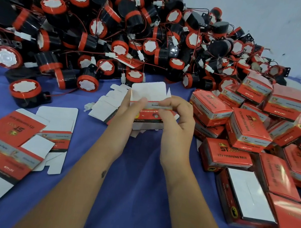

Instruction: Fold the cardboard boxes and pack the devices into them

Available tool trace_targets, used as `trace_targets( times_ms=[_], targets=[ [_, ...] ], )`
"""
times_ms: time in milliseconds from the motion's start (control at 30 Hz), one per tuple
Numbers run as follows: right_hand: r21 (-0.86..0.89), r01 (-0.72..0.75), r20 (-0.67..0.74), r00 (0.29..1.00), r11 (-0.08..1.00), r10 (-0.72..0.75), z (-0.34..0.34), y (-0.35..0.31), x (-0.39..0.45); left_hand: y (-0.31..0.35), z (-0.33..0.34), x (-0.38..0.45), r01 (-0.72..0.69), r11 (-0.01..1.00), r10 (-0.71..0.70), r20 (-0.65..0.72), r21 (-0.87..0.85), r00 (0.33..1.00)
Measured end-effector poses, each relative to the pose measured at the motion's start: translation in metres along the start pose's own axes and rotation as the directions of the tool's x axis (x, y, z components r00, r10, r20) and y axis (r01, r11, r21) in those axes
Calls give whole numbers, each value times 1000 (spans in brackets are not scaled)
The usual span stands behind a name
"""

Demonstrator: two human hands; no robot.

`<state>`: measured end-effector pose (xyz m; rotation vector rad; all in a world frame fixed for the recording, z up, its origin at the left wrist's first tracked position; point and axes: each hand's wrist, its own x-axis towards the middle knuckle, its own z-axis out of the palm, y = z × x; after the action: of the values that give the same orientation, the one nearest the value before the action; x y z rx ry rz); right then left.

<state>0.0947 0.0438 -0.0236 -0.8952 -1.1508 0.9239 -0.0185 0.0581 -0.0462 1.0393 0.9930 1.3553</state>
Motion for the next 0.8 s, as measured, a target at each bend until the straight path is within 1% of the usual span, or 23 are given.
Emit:
trace_targets(
  times_ms=[33,100,167,200,233,300,367,400,467,567,667,700,767,800],
  targets=[
    [-10,9,12,1000,1000,-9,0,1,0,-1,-1,0,-4,999,5,-25,48,1000],
    [4,-9,52,999,1000,8,0,3,-2,0,-2,2,-26,998,31,-98,51,995],
    [30,-65,93,994,997,62,2,11,-2,3,-6,5,-91,996,85,-233,-14,969],
    [13,-103,95,990,995,101,3,16,-1,6,-10,6,-130,990,105,-329,-54,938],
    [-29,-139,82,987,990,141,6,20,1,9,-14,8,-171,980,112,-424,-105,899],
    [-197,-183,33,981,963,193,13,28,12,14,-25,12,-246,947,88,-571,-205,816],
    [-387,-184,8,979,904,202,22,31,33,17,-35,15,-295,923,54,-674,-248,737],
    [-460,-159,16,982,873,188,27,34,46,17,-38,17,-298,920,34,-707,-254,706],
    [-569,-74,69,988,819,137,38,38,71,17,-39,17,-285,918,-10,-736,-275,677],
    [-638,18,161,981,770,111,59,49,105,18,-41,20,-306,895,-54,-760,-324,648],
    [-597,-25,195,965,802,176,79,61,126,21,-47,26,-315,887,-82,-784,-339,615],
    [-625,-28,196,962,780,192,83,67,131,22,-48,28,-310,886,-92,-787,-344,610],
    [-770,13,183,962,638,202,88,76,138,21,-48,31,-291,893,-100,-781,-344,616],
    [-813,27,174,965,582,198,88,79,138,19,-48,32,-277,901,-98,-780,-333,618]
  ],
)
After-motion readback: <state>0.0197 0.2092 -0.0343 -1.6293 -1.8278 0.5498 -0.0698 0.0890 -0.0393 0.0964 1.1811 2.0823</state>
